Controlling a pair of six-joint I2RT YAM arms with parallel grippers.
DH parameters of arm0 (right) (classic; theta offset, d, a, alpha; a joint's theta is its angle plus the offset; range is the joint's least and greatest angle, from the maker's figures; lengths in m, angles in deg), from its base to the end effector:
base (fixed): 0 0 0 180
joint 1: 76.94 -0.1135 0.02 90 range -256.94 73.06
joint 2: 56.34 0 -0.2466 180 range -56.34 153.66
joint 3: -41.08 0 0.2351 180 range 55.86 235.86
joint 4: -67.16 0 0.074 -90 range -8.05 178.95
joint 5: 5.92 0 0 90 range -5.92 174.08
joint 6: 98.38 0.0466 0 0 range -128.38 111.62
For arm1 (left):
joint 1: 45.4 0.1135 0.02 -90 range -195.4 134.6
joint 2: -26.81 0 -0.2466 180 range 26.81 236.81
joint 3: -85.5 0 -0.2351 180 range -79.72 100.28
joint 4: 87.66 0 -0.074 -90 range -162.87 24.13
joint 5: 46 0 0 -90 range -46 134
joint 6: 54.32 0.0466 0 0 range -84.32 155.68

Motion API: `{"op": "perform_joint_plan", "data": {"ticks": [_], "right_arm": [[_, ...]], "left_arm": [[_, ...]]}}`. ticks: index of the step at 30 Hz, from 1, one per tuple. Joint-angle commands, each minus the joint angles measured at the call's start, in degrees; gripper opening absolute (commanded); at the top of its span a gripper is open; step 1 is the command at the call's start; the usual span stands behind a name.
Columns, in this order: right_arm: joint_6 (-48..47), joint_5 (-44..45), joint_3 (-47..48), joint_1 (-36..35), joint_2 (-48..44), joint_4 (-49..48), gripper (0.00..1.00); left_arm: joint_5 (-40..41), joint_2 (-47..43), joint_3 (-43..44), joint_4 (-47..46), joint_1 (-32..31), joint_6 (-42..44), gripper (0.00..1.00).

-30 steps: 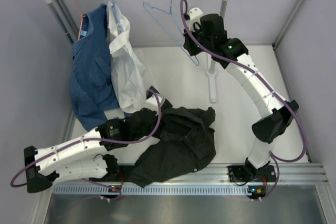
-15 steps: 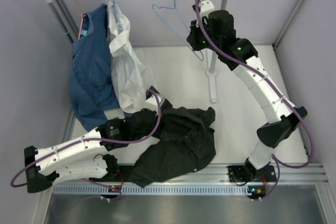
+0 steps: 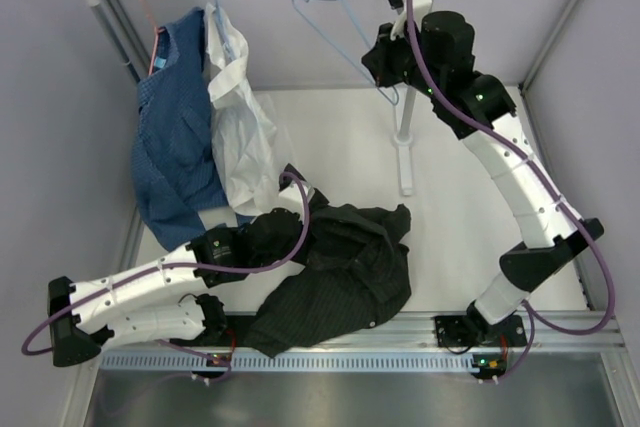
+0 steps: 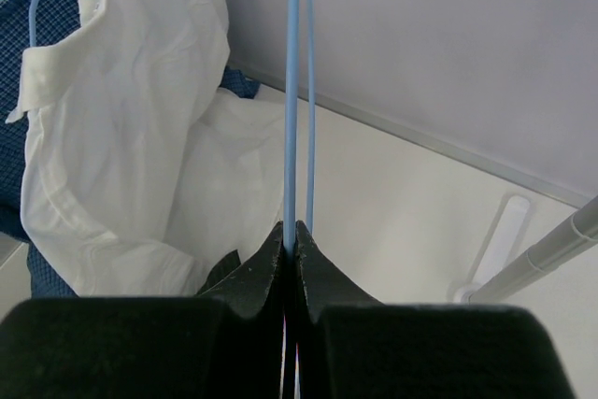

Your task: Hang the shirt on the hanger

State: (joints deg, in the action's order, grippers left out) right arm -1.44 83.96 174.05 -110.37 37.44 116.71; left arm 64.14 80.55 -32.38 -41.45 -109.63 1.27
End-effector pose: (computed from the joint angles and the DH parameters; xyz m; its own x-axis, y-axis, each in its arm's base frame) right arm 0.2813 0.1858 0.4864 -0.2158 0.0024 -0.9764 -0.5305 0.8393 0.1192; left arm 0.1013 -0.1729 0.2744 -0.6310 0.0866 -0.7710 0.4493 0.8509 -0.2721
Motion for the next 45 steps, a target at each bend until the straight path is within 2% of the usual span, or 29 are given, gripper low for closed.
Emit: {"op": "perform_joint_plan", "data": {"ticks": [1, 8, 12, 13, 17, 19, 21, 23, 24, 26, 28, 30, 34, 40, 43, 45], "right_arm": [[1.06, -2.43, 2.31, 1.26, -3.16, -5.93, 0.00], [0.36, -2.96, -1.11, 1.53, -9.04, -5.94, 0.00], [-0.52, -1.55, -14.46, 1.79, -19.49, -5.15, 0.00], [-0.44, -1.03, -16.92, 1.79, -24.47, -4.10, 0.00], [1.49, -0.58, -28.68, 1.79, -36.80, 5.55, 0.00], [3.77, -3.46, -32.65, 1.79, -44.24, 11.89, 0.00], [5.18, -5.84, -33.46, 1.79, -48.84, 18.54, 0.00], [6.77, -9.10, -34.95, 1.79, -57.53, 23.04, 0.00], [6.86, -10.50, -35.22, 1.79, -57.57, 23.07, 0.00], [5.72, -14.89, -34.53, 1.79, -60.99, 29.72, 0.00], [5.63, -15.44, -33.99, 1.70, -61.61, 37.26, 0.00], [5.37, -15.00, -35.04, 1.70, -61.96, 40.81, 0.00], [6.95, -16.48, -43.37, 1.79, -67.04, 41.97, 0.00], [6.34, -17.37, -50.51, 1.79, -71.01, 42.14, 0.00], [5.63, -14.32, -49.12, 1.79, -70.66, 42.58, 0.00], [5.63, -10.53, -43.68, 1.79, -69.88, 43.11, 0.00]], "left_arm": [[-0.37, -0.48, -0.40, -2.15, 0.07, -0.65, 0.00], [2.53, -0.39, 0.39, -2.77, 0.07, -2.41, 0.00], [5.51, 1.19, 2.50, -2.94, 0.42, -2.85, 0.00], [5.44, 1.81, 3.81, -3.03, 0.77, -2.94, 0.00], [0.79, 5.15, 6.89, -3.82, 6.02, -3.47, 0.00], [-2.72, 7.16, 8.38, -5.13, 7.71, -3.12, 0.00], [-4.49, 8.57, 9.70, -5.49, 9.55, -2.68, 0.00], [-8.00, 11.47, 11.89, -5.84, 11.74, -2.06, 0.00], [-9.32, 11.48, 12.43, -6.19, 12.54, -2.06, 0.00], [-13.00, 13.32, 13.40, -7.07, 14.12, -0.92, 0.00], [-13.72, 15.08, 15.24, -7.16, 14.74, -0.31, 0.00], [-15.13, 16.39, 16.73, -7.51, 15.53, -0.04, 0.00], [-16.36, 17.72, 18.23, -7.86, 15.80, 0.05, 0.00], [-18.73, 18.77, 19.11, -8.30, 15.80, -0.04, 0.00], [-19.88, 19.39, 19.55, -8.30, 15.80, 0.05, 0.00], [-19.88, 19.83, 19.64, -8.39, 15.80, 0.40, 0.00]]}}
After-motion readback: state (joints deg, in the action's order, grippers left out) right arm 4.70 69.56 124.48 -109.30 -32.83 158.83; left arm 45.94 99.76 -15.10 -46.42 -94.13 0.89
